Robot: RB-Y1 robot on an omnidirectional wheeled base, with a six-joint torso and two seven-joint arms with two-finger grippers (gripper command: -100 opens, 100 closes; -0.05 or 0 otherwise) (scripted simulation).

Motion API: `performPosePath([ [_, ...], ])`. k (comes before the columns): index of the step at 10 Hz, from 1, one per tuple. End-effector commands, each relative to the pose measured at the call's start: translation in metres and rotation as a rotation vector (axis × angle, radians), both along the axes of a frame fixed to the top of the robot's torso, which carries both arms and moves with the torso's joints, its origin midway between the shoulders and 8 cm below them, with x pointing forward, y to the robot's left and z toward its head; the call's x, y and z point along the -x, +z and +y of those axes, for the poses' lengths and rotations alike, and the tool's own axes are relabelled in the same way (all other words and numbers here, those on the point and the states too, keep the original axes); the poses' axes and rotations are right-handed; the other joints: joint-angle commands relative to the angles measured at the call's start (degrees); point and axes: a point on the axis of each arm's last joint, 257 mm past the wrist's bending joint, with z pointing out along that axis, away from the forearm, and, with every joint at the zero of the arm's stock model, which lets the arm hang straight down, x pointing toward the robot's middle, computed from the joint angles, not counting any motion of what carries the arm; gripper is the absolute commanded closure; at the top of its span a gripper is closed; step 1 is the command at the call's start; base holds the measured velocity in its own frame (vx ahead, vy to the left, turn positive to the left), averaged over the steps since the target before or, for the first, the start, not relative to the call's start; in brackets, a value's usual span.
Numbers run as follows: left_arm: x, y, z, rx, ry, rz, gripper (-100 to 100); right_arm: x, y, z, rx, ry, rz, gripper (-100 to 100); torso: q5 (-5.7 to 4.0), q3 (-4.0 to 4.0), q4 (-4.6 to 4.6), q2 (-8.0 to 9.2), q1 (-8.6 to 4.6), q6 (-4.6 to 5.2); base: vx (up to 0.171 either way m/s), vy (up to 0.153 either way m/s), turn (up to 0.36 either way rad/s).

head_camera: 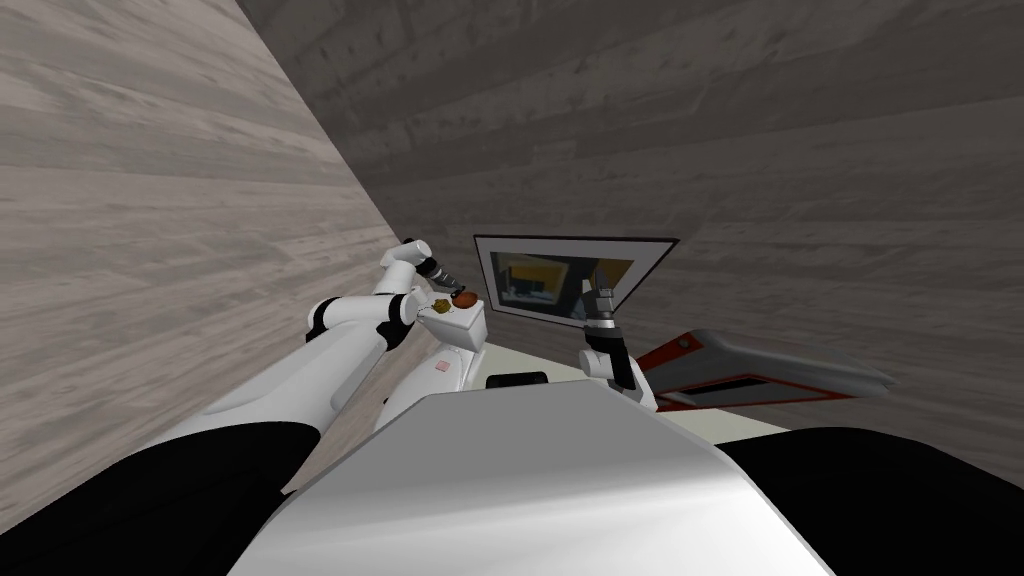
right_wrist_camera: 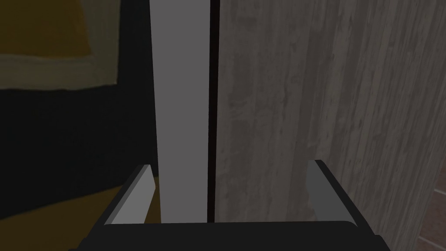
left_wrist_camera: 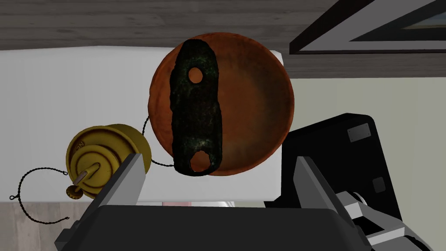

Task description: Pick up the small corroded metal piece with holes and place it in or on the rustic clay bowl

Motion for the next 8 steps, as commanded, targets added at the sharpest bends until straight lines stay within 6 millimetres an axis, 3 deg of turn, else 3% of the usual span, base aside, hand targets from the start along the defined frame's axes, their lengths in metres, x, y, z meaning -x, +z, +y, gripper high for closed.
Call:
performPosePath([
  [1, -0.002, 0.005, -0.001, 0.002, 0.002, 0.000, -100, 0.000, 0.000, 0.000, 0.000, 0.000, 0.000, 0, 0.00, 0.00, 0.00, 0.00, 0.00, 0.00, -0.030, 0.015, -0.001],
  [4, -0.003, 0.040, -0.002, 0.003, 0.009, -0.014, -100, 0.000, 0.000, 0.000, 0.000, 0.000, 0.000, 0, 0.00, 0.01, 0.00, 0.02, -0.01, 0.00, -0.039, 0.016, -0.002],
  [6, -0.002, 0.039, -0.002, 0.004, 0.010, -0.010, -100, 0.000, 0.000, 0.000, 0.000, 0.000, 0.000, 0, 0.01, -0.02, -0.02, -0.03, -0.02, 0.00, -0.017, 0.008, 0.000],
  [7, -0.002, 0.039, -0.001, 0.004, 0.010, -0.011, 0, 0.000, 0.000, 0.000, 0.000, 0.000, 0.000, 0, 0.01, -0.06, -0.04, -0.09, -0.04, 0.00, 0.000, 0.000, 0.000],
  [8, -0.002, 0.039, -0.001, 0.004, 0.010, -0.011, 0, 0.000, 0.000, 0.000, 0.000, 0.000, 0.000, 0, 0.00, -0.08, -0.05, -0.13, -0.05, 0.00, 0.000, 0.000, 0.000],
])
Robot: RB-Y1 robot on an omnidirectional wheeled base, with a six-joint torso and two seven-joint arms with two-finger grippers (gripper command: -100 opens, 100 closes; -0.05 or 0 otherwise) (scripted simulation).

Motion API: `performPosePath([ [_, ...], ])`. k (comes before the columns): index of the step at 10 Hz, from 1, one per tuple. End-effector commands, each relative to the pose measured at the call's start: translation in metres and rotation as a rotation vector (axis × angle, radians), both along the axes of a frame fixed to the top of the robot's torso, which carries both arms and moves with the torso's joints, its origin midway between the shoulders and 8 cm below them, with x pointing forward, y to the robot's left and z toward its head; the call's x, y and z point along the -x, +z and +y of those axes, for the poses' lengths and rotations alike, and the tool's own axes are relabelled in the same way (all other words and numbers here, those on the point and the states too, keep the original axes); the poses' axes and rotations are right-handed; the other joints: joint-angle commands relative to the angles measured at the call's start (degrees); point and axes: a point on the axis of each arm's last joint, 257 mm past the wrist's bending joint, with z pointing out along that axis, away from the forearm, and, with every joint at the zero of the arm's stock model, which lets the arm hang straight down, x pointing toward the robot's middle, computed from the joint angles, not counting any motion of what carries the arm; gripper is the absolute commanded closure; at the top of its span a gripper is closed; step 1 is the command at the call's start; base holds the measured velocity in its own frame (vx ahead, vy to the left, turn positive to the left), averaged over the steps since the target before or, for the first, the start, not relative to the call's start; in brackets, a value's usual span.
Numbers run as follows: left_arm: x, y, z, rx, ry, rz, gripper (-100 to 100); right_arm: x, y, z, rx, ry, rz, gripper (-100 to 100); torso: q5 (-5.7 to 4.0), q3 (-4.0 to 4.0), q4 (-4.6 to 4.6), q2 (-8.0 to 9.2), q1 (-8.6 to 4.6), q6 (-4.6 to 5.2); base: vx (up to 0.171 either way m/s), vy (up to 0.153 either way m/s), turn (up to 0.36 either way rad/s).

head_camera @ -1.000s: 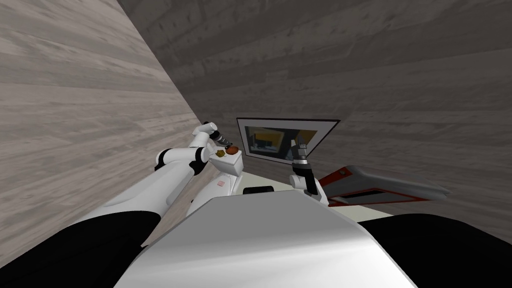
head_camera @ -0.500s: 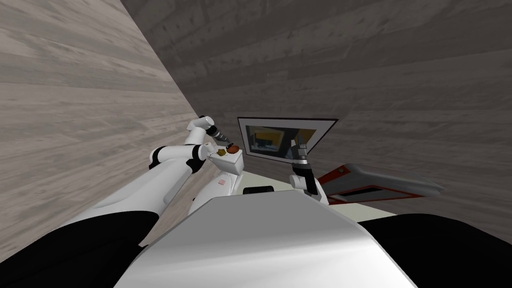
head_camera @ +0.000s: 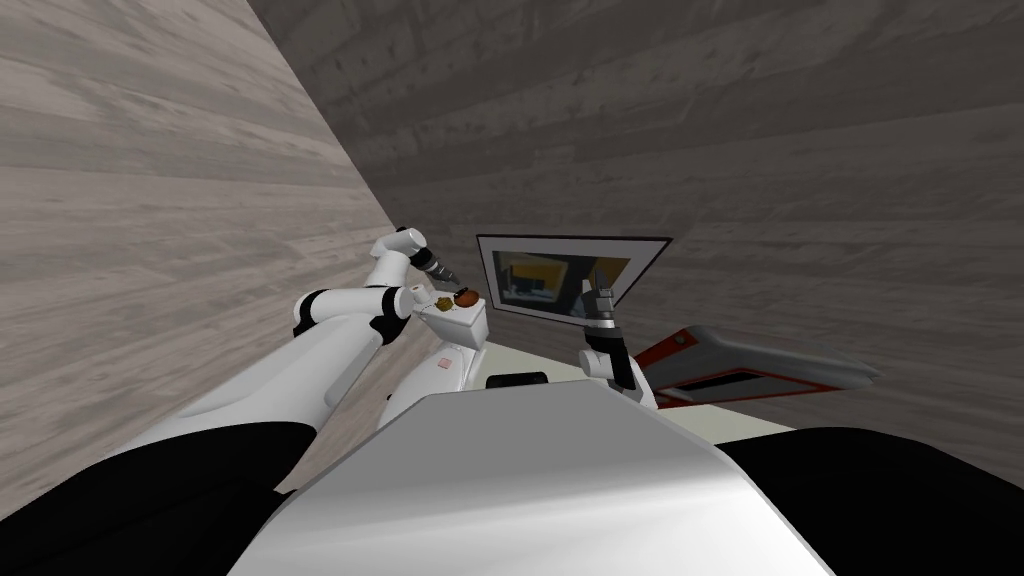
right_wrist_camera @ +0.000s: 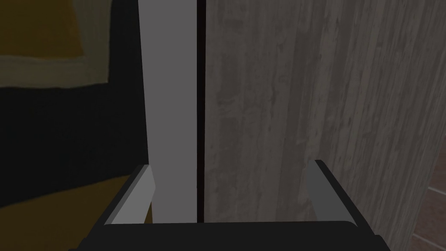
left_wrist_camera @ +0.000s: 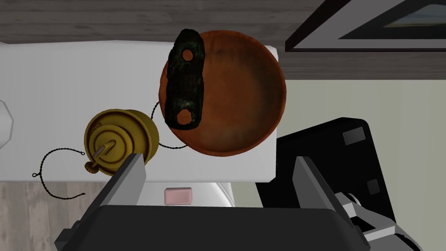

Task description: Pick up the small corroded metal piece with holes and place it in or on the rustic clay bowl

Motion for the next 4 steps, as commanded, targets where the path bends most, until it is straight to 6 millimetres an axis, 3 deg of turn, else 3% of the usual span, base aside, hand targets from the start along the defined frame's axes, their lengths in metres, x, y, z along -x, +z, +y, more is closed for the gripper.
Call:
performPosePath([
  [1, 0.0000, 0.0000, 0.0000, 0.000, 0.000, 0.000, 0, 0.0000, 0.0000, 0.0000, 0.000, 0.000, 0.000, 0, 0.00, 0.00, 0.00, 0.00, 0.00, 0.00, 0.000, 0.000, 0.000],
  [4, 0.0000, 0.0000, 0.0000, 0.000, 0.000, 0.000, 0, 0.0000, 0.0000, 0.0000, 0.000, 0.000, 0.000, 0, 0.00, -0.01, 0.00, -0.01, 0.00, 0.00, 0.000, 0.000, 0.000],
])
